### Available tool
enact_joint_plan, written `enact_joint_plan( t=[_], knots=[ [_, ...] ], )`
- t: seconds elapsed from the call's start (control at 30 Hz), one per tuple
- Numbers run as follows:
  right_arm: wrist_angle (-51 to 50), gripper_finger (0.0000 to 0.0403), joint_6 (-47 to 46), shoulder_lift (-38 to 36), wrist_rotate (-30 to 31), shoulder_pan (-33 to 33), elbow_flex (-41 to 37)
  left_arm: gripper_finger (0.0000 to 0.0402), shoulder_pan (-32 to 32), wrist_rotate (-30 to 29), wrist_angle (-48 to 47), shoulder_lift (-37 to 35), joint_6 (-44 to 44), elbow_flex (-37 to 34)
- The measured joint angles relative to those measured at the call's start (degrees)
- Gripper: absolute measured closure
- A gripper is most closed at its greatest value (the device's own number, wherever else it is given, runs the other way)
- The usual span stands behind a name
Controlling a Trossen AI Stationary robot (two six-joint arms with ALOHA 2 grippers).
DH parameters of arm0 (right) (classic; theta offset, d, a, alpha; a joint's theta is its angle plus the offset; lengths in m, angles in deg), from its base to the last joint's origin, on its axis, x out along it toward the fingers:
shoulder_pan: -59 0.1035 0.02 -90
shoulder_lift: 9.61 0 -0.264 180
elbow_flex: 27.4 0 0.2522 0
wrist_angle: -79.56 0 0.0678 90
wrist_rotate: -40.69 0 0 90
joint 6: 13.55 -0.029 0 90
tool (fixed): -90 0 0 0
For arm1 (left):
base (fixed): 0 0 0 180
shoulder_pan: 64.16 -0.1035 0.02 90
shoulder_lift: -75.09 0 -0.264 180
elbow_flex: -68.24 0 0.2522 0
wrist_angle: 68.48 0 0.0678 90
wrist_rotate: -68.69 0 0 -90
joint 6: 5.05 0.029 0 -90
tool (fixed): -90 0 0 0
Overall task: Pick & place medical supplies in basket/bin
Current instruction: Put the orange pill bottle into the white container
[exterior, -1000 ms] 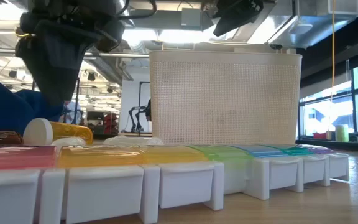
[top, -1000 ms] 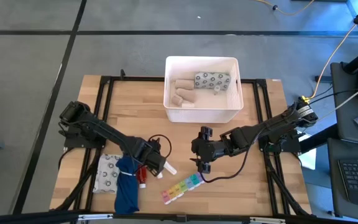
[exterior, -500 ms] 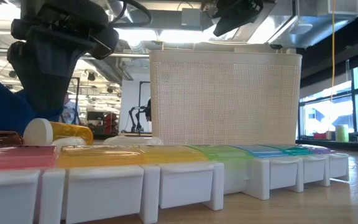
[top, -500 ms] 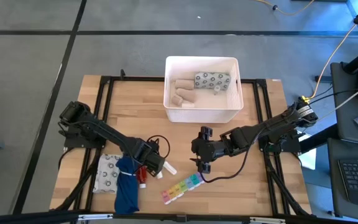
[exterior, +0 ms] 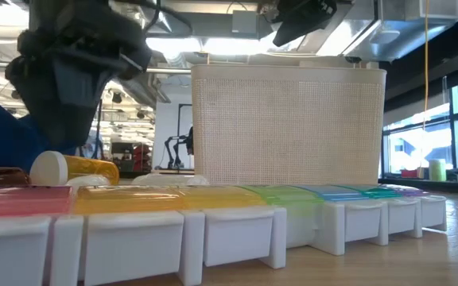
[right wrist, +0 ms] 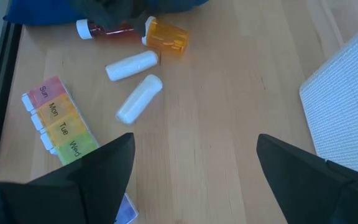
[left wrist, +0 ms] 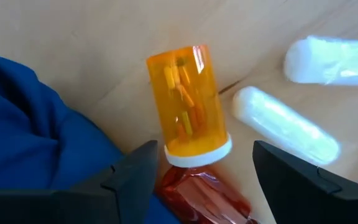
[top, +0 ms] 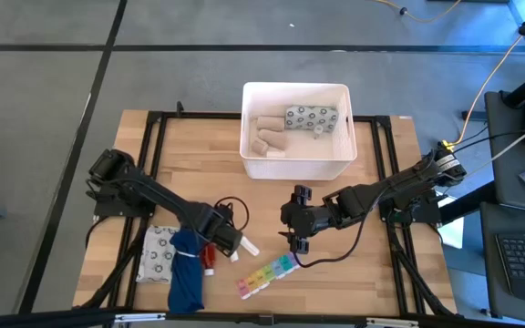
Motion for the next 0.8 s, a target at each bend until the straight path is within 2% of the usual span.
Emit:
enact_joint_plan(
  t=[0.13,0.4,0.8],
  knots=[
    [0.0,0.0064,0.0,0.0,0.0,0.0,0.0,0.0147,-0.1,2.5,0.0,2.9,0.0,0.0],
    [0.0,0.0064,0.0,0.0,0.0,0.0,0.0,0.0150,-0.2,2.6,0.0,7.0,-0.1,0.0],
    [0.0,0.0064,0.0,0.0,0.0,0.0,0.0,0.0189,-0.2,-1.7,0.0,6.7,0.0,0.0]
  ],
)
